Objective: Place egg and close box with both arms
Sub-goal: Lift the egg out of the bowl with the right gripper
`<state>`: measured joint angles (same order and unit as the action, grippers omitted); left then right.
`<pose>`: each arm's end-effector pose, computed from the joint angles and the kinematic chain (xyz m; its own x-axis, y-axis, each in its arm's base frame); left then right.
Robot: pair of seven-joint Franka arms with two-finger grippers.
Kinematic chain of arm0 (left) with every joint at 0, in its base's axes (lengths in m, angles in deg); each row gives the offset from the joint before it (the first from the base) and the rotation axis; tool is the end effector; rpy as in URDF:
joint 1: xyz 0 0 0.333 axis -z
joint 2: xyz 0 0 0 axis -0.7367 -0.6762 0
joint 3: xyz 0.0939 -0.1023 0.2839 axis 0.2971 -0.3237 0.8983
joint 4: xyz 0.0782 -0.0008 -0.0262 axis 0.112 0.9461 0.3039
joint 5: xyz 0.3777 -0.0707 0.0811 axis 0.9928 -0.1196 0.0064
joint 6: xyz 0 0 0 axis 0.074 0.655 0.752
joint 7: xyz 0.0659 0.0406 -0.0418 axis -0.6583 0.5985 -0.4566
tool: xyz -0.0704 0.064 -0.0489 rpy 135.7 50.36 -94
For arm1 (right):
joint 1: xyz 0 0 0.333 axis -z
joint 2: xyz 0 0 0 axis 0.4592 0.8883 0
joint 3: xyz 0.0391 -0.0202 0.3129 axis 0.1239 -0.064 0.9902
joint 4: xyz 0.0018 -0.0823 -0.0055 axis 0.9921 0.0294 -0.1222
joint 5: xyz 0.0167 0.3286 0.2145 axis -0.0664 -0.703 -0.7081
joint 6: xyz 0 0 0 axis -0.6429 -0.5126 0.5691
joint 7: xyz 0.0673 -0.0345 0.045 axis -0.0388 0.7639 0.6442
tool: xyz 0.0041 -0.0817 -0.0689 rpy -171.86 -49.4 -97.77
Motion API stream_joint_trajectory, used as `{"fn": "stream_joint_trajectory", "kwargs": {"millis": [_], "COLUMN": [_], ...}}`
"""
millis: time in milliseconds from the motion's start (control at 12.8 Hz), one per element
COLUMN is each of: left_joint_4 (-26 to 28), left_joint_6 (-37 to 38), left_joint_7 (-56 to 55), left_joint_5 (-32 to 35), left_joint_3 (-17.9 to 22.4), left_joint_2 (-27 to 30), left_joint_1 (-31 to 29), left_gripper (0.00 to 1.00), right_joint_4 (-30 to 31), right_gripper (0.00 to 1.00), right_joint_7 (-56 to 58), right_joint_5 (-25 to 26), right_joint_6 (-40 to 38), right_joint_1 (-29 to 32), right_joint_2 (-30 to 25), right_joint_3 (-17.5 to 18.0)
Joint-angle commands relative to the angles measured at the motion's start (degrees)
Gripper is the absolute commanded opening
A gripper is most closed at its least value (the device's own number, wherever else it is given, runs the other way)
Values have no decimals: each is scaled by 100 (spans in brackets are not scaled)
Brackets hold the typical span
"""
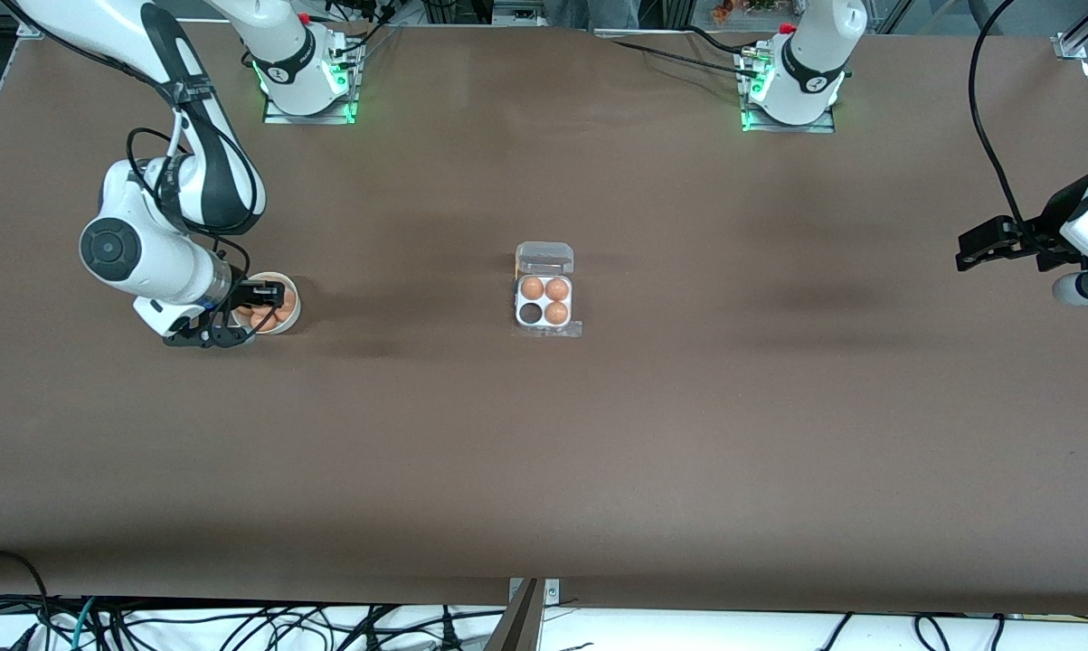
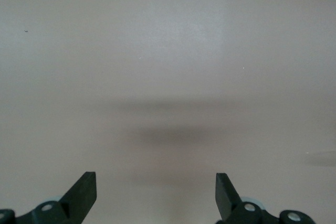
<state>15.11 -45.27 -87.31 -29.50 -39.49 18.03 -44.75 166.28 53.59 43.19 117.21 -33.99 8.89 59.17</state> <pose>0.5924 0.0163 0.5810 0.9964 0.0204 -0.0828 0.0174 -0.9992 -0.0372 0.5681 0.0466 0.2791 0.9844 0.0489 -0.1688 0.0509 -0.9987 0.0078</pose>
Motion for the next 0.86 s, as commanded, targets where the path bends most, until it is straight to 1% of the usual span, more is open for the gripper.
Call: {"fn": "stream_joint_trajectory", "kwargs": {"millis": [0,235,314,392,471,627,784], "left_joint_4": [-98,-98,-98,-98,-98,-98,-98], "left_joint_6": [49,49,49,49,49,49,49], "left_joint_7": [-26,-26,-26,-35,-35,-26,-35], "left_joint_5": [-104,-104,-113,-113,-113,-113,-113], "left_joint_3": [21,22,22,22,22,22,22], "left_joint_2": [4,4,4,4,4,4,4], "left_joint_1": [12,12,12,12,12,12,12], "left_gripper": [100,100,100,100,100,100,100], "right_joint_4": [-339,-488,-532,-585,-612,-612,-621], "right_gripper": [25,25,25,25,25,25,25], "right_joint_7": [80,150,263,482,841,1702,2816], "right_joint_5": [-24,-68,-164,-382,-706,-1531,-2244], "right_joint_6": [-292,-283,-283,-283,-283,-213,-195], "right_joint_1": [-196,-267,-267,-267,-267,-284,-319], "right_joint_2": [5,5,5,5,5,14,14], "right_joint_3": [36,220,308,387,397,467,476]}}
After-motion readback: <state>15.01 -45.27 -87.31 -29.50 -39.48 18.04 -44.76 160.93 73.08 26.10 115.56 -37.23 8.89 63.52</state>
